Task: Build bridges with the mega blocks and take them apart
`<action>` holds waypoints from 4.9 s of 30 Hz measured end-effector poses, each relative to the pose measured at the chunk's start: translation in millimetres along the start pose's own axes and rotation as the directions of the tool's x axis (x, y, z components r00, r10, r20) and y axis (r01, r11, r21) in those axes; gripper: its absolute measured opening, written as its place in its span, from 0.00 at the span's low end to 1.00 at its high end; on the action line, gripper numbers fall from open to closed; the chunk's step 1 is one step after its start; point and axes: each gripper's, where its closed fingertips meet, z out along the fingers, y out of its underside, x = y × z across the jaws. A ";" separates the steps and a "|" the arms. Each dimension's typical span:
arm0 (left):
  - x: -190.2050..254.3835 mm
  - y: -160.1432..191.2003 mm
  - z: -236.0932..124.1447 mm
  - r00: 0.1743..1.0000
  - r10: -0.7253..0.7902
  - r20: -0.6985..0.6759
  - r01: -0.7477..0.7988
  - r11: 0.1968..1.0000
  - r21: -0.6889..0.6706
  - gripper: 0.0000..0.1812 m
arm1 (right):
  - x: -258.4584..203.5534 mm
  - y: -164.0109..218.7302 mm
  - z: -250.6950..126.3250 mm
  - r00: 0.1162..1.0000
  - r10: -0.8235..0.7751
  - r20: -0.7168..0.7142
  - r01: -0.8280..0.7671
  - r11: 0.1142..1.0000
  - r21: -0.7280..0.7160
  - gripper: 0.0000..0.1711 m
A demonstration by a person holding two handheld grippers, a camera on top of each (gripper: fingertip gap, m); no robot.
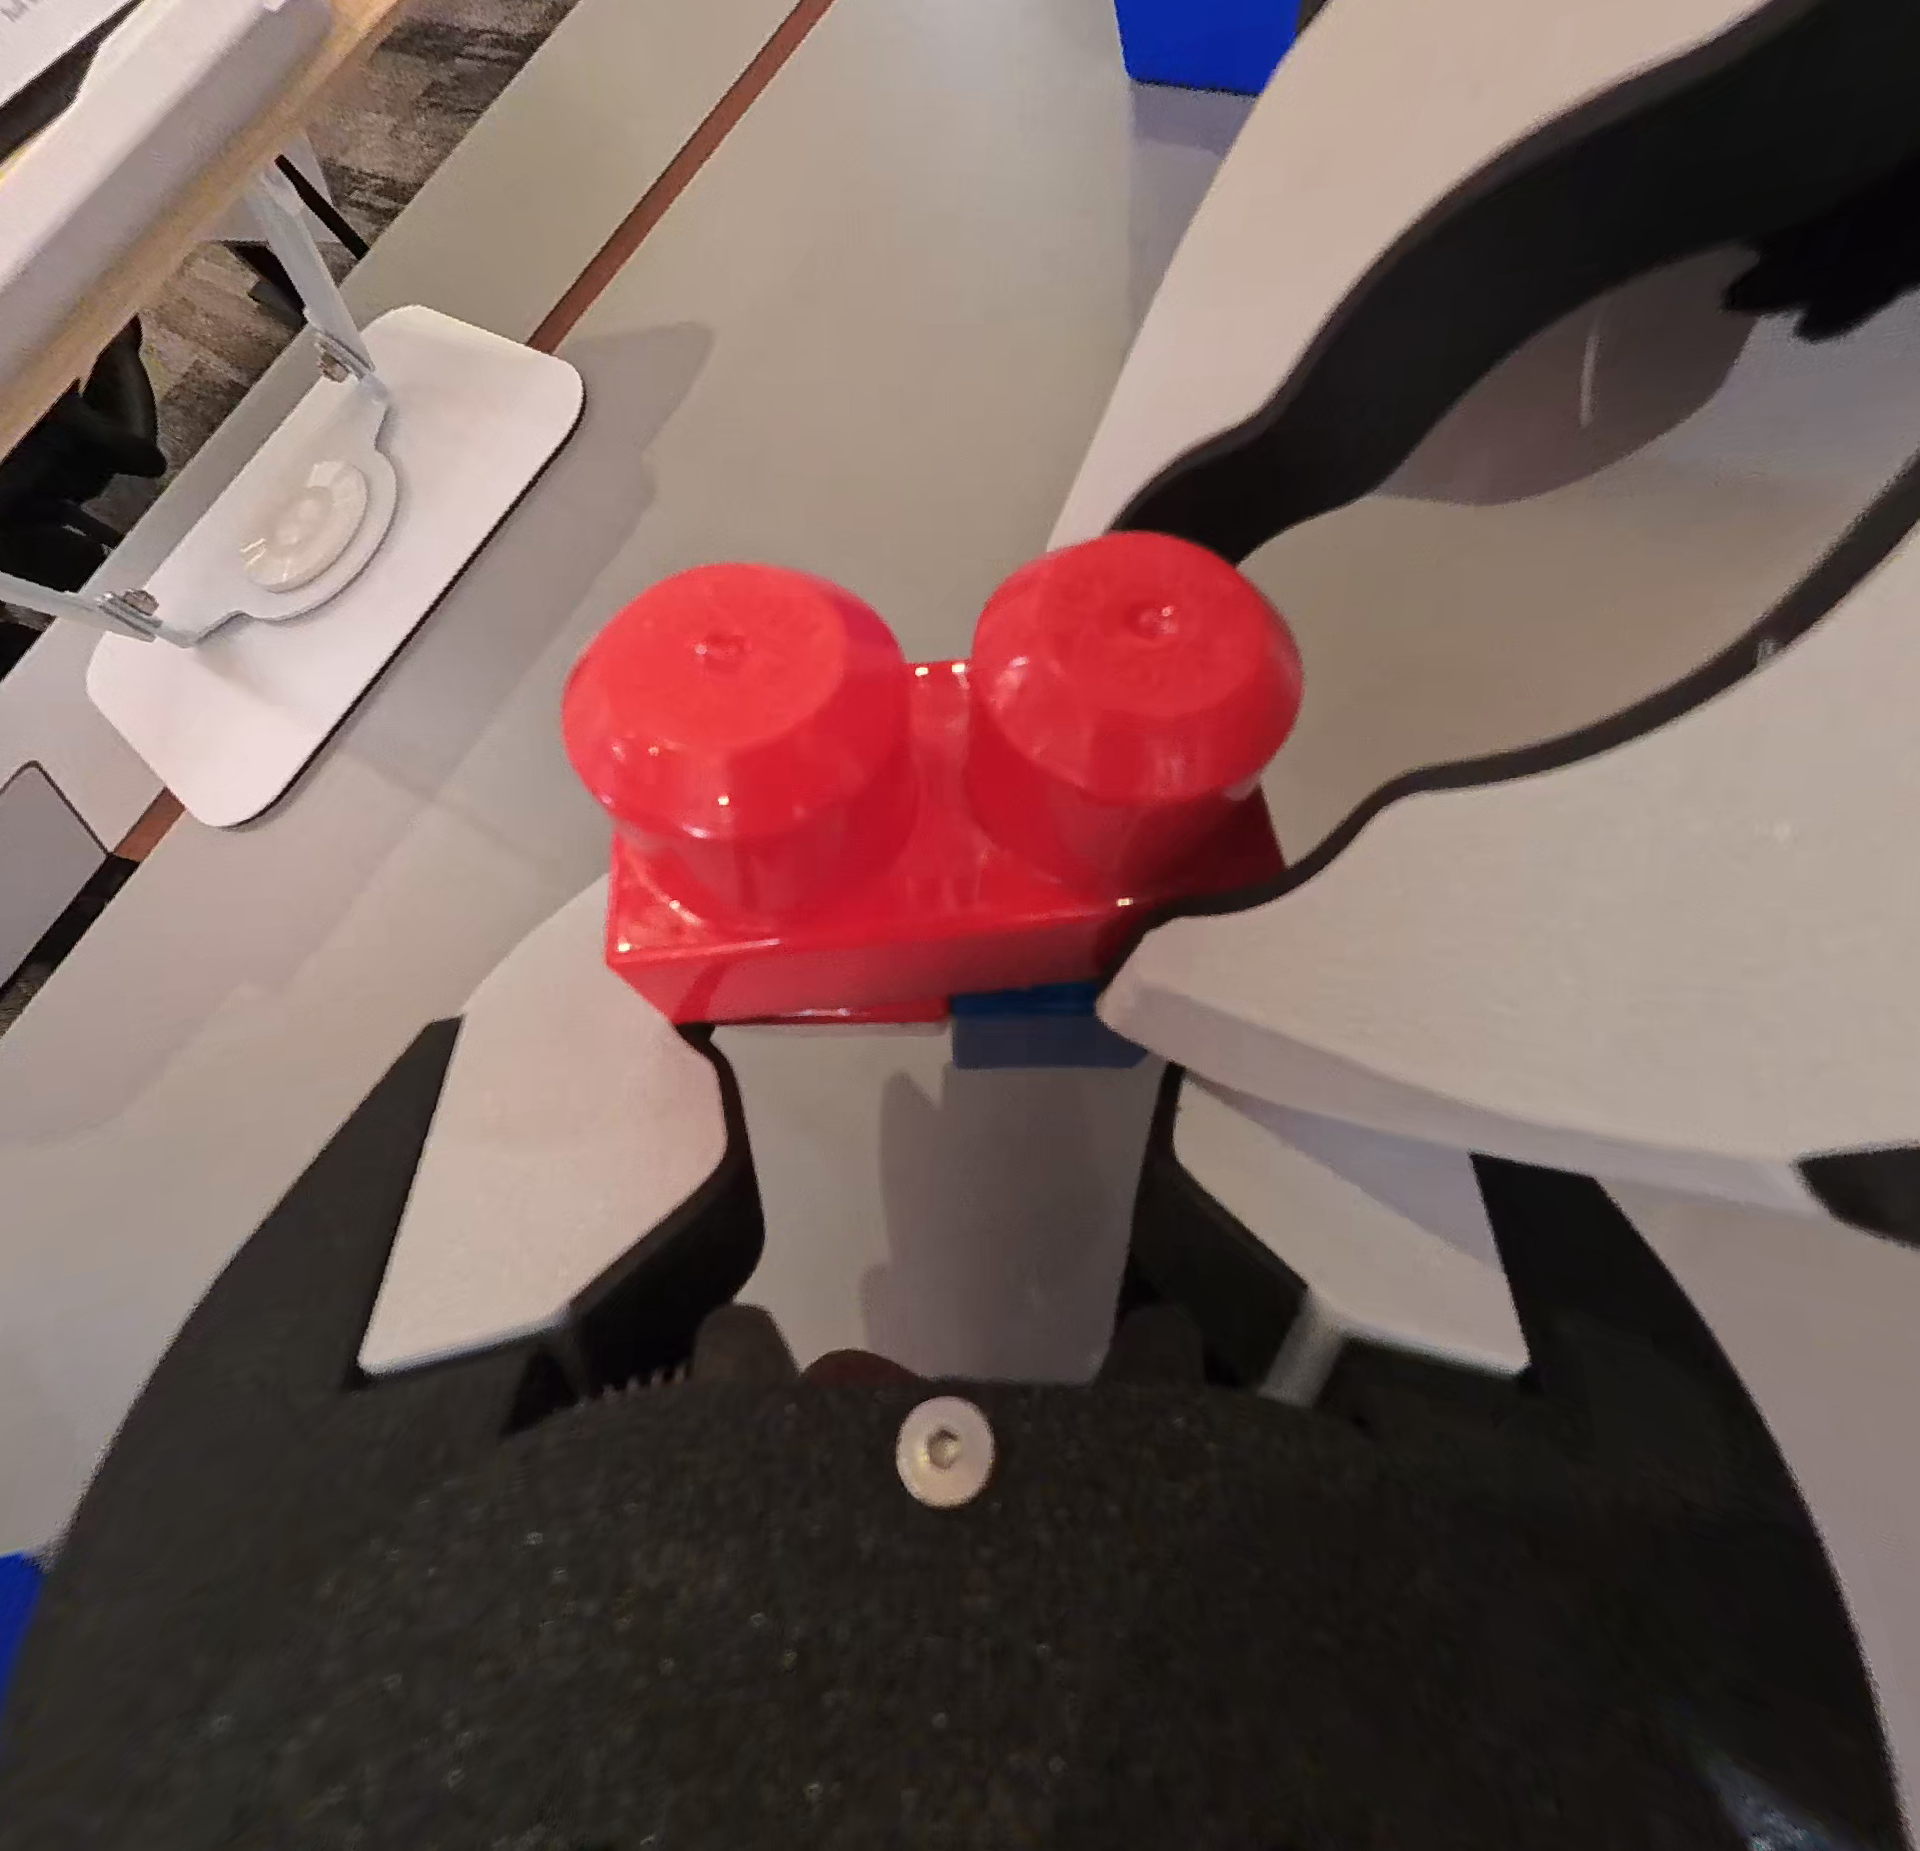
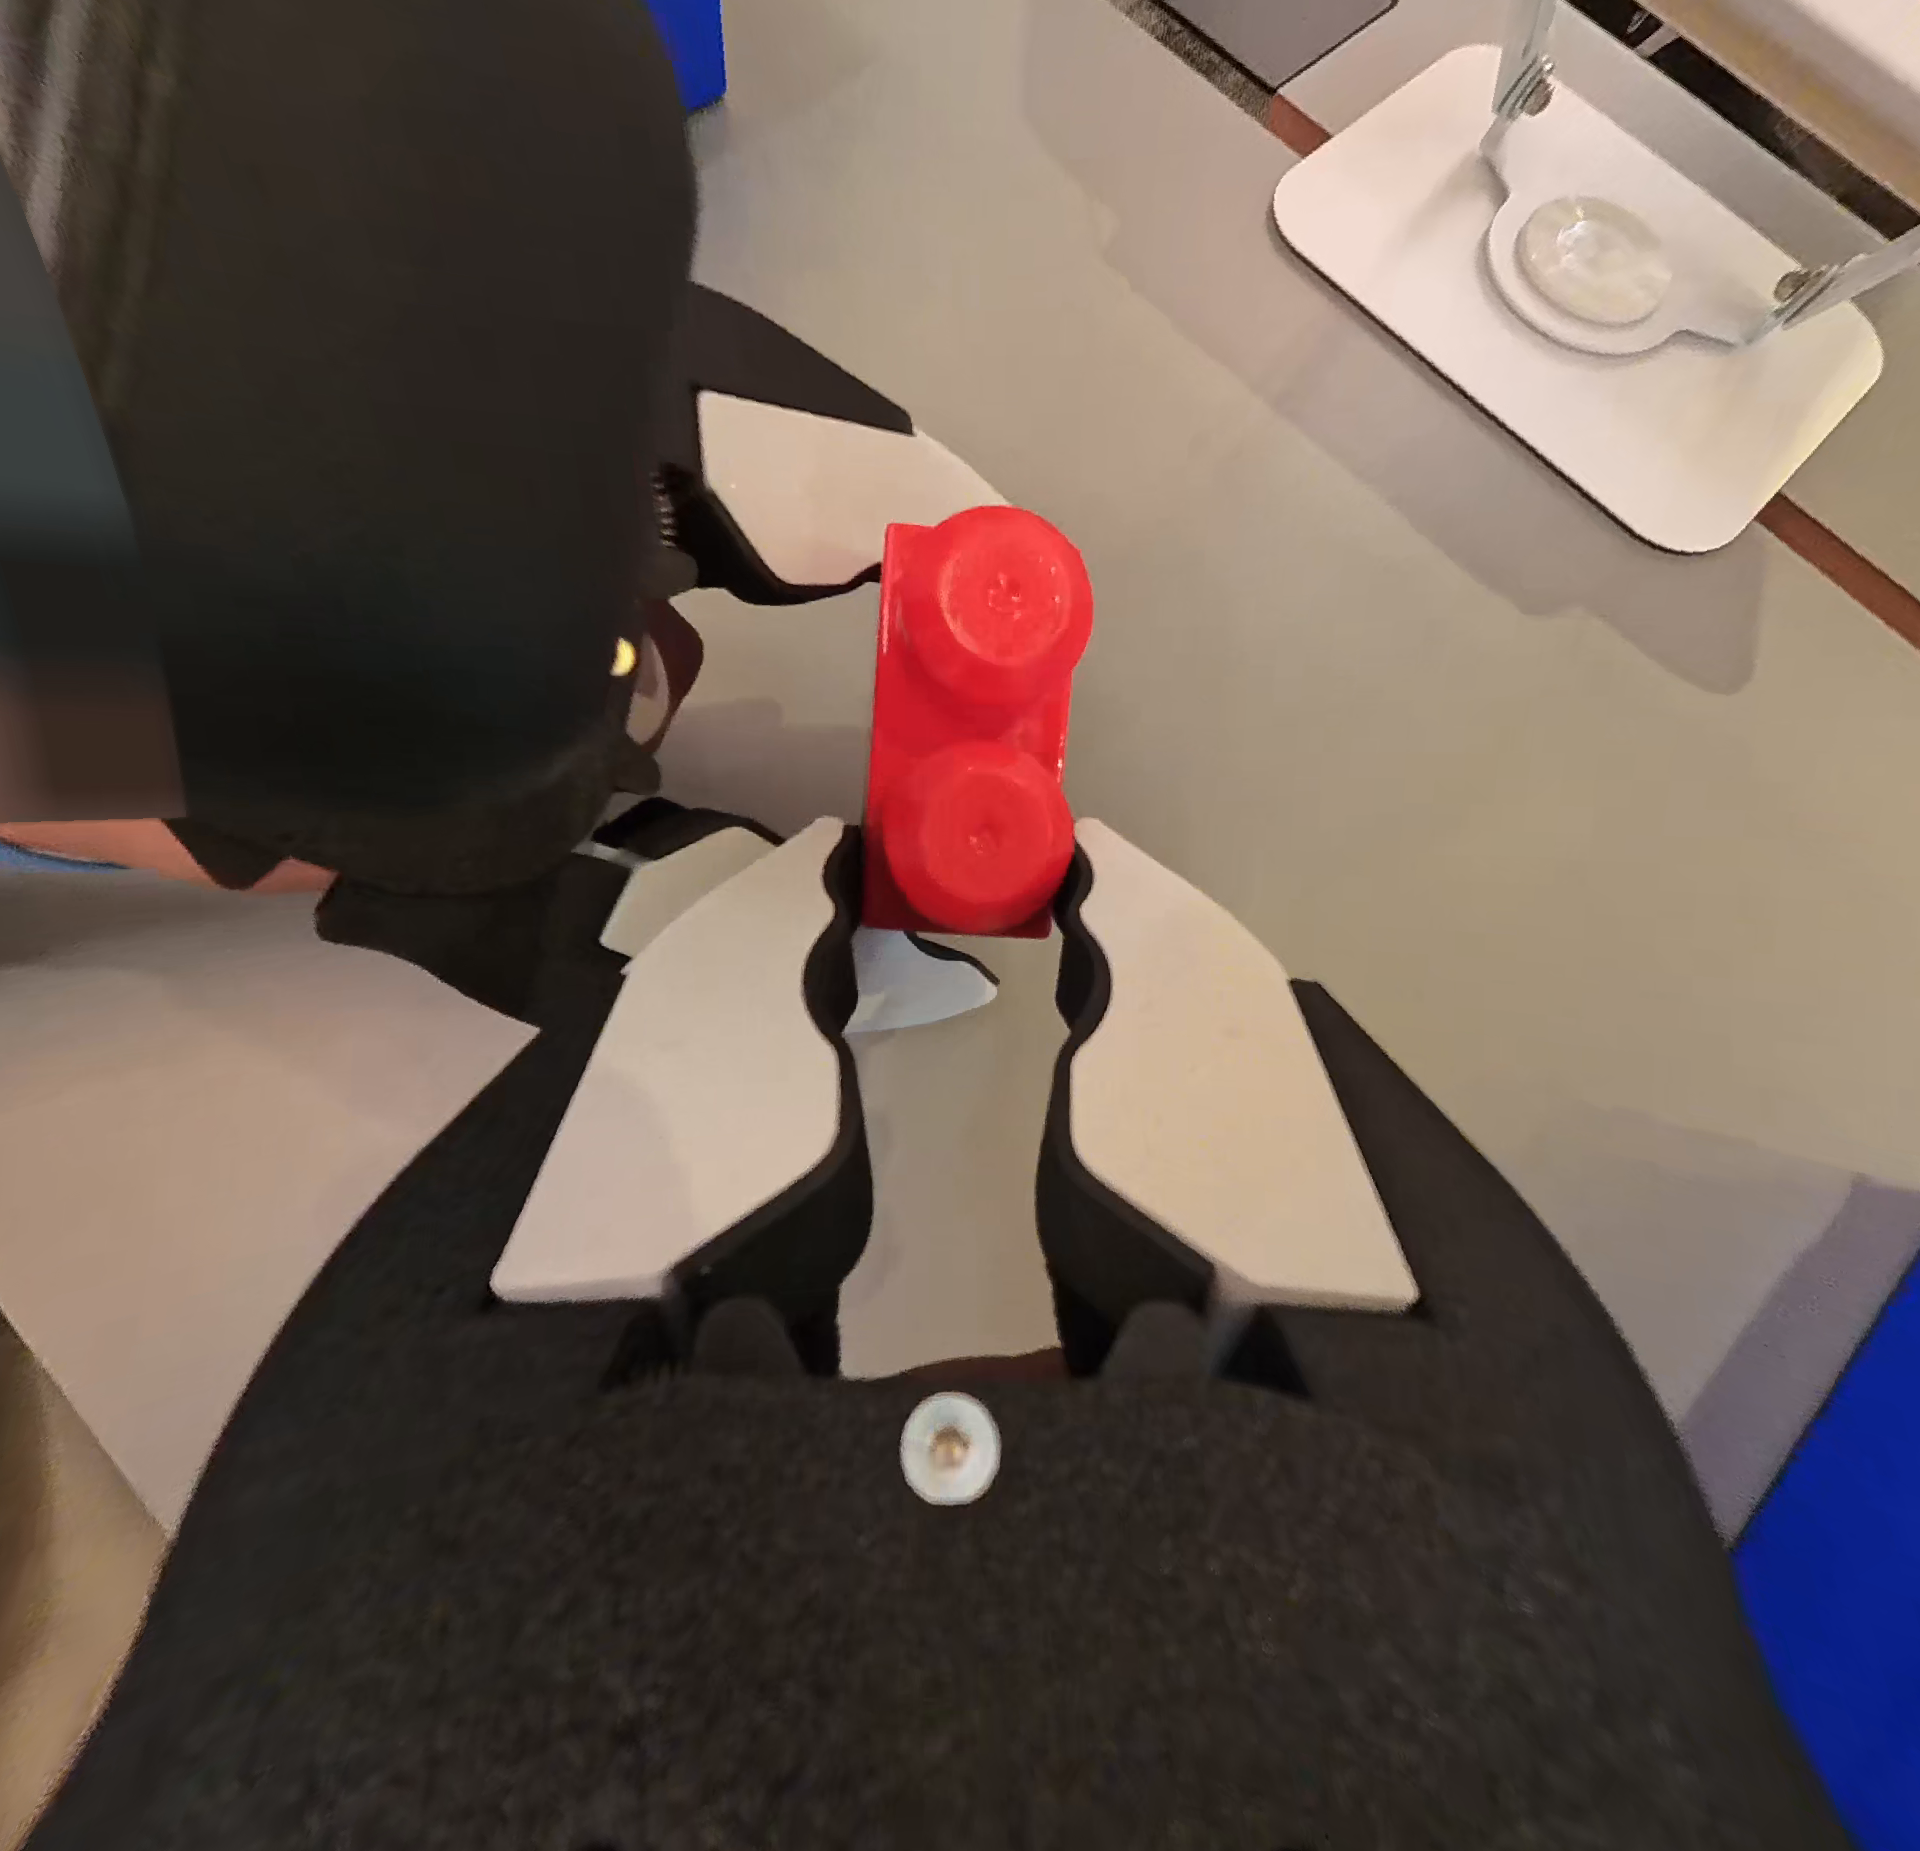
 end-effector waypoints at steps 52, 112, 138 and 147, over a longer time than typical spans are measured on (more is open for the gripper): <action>-8.2 4.3 -10.5 0.996 -0.045 -0.072 0.057 0.984 0.168 0.49 | 5.6 -26.9 -38.8 0.989 -0.094 0.113 0.040 0.910 0.413 0.06; 45.7 -14.1 -22.5 0.955 0.185 -0.232 -0.125 0.959 0.253 0.49 | -26.3 7.4 -6.3 0.060 0.449 0.892 -0.701 0.655 -0.282 0.48; 29.5 -19.9 -25.0 0.972 0.163 -0.171 -0.108 0.950 0.294 0.49 | -16.0 -2.8 -11.5 0.007 0.405 0.914 -0.758 0.599 -0.260 0.46; 36.8 -16.8 -26.8 0.962 0.214 -0.171 -0.158 0.944 0.290 0.49 | -26.7 8.2 -16.3 0.095 0.431 0.897 -0.685 0.683 -0.255 0.54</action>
